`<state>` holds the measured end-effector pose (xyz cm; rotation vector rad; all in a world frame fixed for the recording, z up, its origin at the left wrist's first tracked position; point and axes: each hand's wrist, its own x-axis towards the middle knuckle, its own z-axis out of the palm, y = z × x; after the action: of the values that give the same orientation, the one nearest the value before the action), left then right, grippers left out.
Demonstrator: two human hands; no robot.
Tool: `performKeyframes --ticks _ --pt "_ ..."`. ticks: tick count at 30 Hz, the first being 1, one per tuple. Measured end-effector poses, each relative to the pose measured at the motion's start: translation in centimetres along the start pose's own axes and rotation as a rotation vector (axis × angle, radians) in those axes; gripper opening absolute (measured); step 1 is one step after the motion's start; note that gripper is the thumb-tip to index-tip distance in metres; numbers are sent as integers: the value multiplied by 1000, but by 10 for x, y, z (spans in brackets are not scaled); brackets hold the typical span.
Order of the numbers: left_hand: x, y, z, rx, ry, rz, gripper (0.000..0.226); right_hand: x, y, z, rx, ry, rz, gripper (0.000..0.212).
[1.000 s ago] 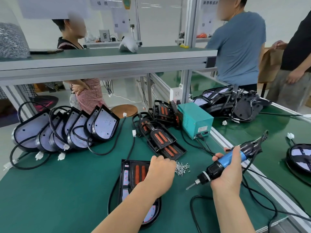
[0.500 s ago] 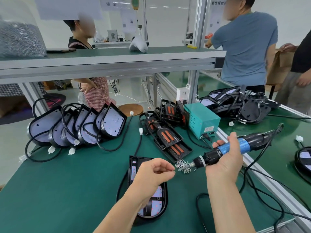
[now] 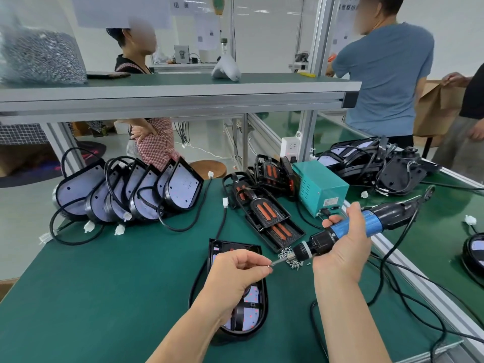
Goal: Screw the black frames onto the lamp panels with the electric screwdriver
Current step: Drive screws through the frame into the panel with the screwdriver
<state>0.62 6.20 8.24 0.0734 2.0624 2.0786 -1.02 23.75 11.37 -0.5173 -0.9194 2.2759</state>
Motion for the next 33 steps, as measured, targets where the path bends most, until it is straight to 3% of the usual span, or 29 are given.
performKeyframes --ticks 3,8,18,23,33 --pt "-2 0 -1 -28 21 -9 12 -1 0 3 23 7 21 37" --pt "-9 -2 -3 -4 23 43 21 -7 2 13 59 68 -34 19" --pt "-29 -7 3 349 260 386 56 -20 6 26 -26 24 -120 17" --pt "-37 -6 7 415 342 535 60 -26 9 28 -25 46 -19 21" --pt "-40 1 -5 332 313 464 56 -26 -14 43 23 -1 -107 22"
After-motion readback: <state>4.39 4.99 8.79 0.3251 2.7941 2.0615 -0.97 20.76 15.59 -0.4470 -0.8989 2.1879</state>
